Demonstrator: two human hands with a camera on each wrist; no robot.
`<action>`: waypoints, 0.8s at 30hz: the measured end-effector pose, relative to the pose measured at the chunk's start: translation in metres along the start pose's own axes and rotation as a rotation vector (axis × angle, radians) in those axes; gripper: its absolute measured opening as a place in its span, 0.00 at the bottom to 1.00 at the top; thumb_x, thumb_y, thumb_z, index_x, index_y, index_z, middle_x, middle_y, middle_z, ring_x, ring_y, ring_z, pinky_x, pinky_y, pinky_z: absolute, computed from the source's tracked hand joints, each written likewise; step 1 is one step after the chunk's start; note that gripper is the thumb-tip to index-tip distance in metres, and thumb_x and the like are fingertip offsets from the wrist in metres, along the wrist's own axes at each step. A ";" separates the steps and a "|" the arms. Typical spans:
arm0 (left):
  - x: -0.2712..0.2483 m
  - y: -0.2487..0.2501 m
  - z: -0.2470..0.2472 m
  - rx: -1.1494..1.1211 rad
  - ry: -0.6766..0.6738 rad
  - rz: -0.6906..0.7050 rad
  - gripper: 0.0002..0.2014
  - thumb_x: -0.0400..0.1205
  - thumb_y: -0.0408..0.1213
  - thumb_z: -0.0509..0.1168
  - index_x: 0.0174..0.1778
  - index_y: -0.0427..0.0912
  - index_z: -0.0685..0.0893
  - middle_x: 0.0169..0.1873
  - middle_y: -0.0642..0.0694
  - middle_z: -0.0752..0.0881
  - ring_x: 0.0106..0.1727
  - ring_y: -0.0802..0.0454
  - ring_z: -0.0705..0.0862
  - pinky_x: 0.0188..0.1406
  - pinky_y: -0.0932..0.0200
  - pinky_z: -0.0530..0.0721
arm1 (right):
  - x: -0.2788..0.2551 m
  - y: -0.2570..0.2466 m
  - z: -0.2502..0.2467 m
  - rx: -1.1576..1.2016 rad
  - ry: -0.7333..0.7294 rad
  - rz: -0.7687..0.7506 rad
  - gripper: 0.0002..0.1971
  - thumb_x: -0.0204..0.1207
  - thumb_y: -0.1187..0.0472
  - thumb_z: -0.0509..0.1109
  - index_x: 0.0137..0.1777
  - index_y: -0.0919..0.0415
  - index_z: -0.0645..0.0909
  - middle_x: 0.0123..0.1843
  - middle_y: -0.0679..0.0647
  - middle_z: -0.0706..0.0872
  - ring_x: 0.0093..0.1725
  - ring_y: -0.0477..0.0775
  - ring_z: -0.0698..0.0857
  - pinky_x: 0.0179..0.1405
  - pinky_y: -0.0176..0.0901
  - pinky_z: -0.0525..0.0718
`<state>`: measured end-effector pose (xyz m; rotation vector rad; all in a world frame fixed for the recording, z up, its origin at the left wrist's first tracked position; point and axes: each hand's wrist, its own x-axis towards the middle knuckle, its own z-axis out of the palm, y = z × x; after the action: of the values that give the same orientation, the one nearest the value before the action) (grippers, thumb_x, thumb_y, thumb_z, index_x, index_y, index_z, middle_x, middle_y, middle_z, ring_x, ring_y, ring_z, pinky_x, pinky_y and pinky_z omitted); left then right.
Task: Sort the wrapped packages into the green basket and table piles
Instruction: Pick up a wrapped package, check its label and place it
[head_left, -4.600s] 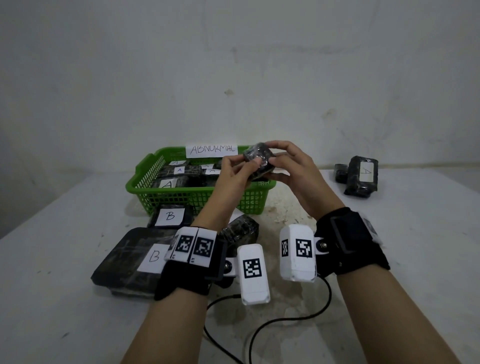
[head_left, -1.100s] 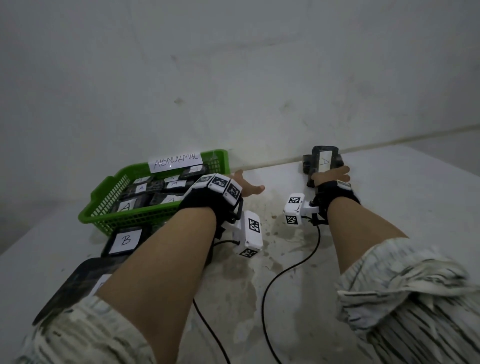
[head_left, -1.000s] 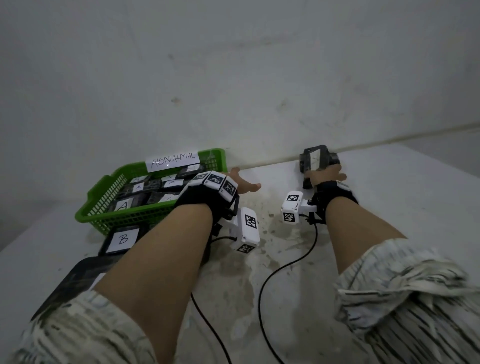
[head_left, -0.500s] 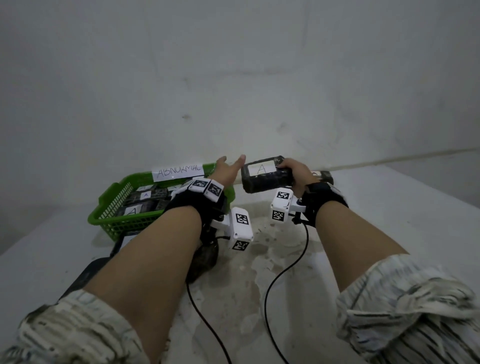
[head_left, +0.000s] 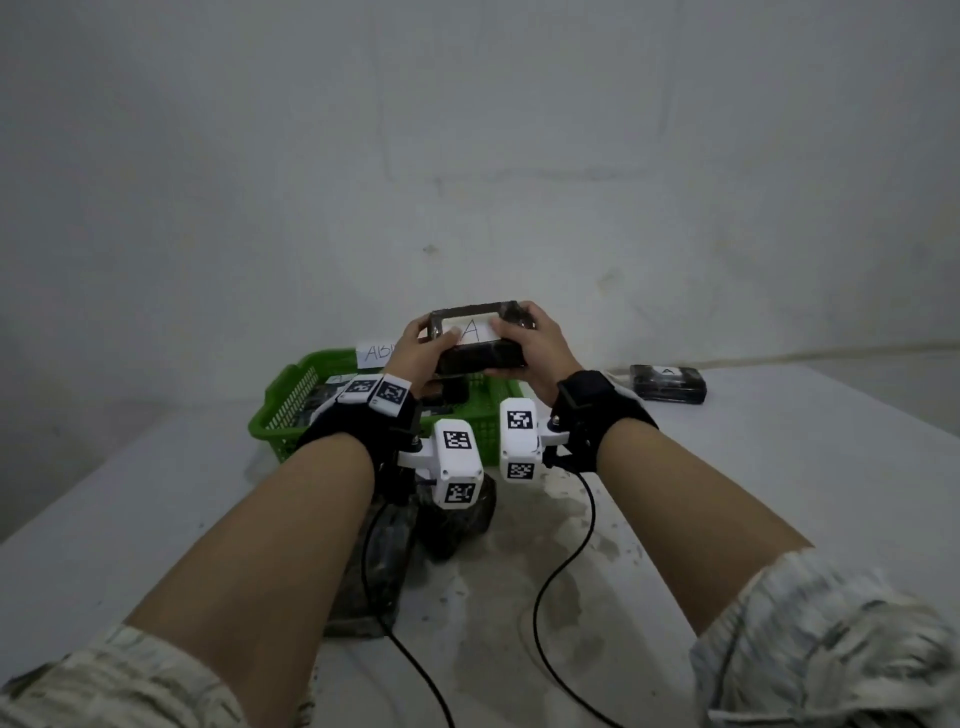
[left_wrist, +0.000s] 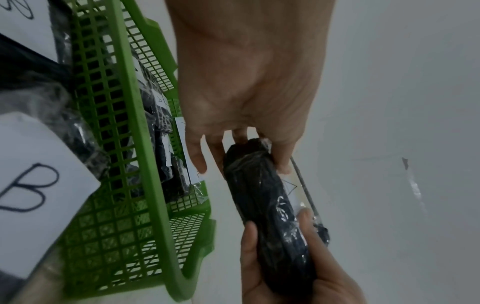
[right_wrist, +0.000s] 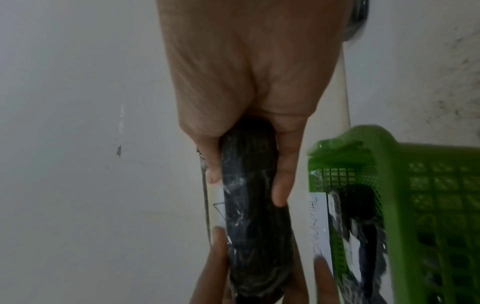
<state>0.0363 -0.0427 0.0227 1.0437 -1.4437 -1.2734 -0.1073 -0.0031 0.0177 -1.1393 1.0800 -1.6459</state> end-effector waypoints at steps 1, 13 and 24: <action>-0.002 0.001 -0.002 -0.046 -0.021 -0.015 0.23 0.81 0.43 0.67 0.72 0.47 0.71 0.58 0.43 0.81 0.56 0.44 0.81 0.60 0.40 0.82 | 0.000 0.003 0.004 0.003 0.000 -0.018 0.05 0.80 0.66 0.68 0.47 0.59 0.74 0.47 0.55 0.81 0.45 0.57 0.83 0.26 0.47 0.88; -0.005 0.000 -0.009 -0.242 -0.078 0.080 0.23 0.80 0.28 0.66 0.70 0.44 0.70 0.53 0.41 0.82 0.52 0.42 0.84 0.53 0.45 0.86 | -0.007 0.004 0.017 0.042 -0.023 -0.055 0.13 0.76 0.75 0.68 0.51 0.57 0.73 0.47 0.55 0.83 0.44 0.55 0.85 0.29 0.43 0.88; -0.002 -0.008 -0.008 -0.181 -0.047 0.026 0.25 0.82 0.32 0.64 0.75 0.46 0.69 0.59 0.40 0.80 0.51 0.47 0.83 0.44 0.54 0.86 | -0.010 0.006 0.007 0.081 -0.019 -0.048 0.08 0.83 0.66 0.63 0.60 0.56 0.73 0.52 0.52 0.80 0.48 0.56 0.84 0.35 0.51 0.91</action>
<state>0.0444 -0.0437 0.0151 0.8767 -1.3446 -1.3901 -0.0975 0.0038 0.0107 -1.1332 0.9717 -1.6973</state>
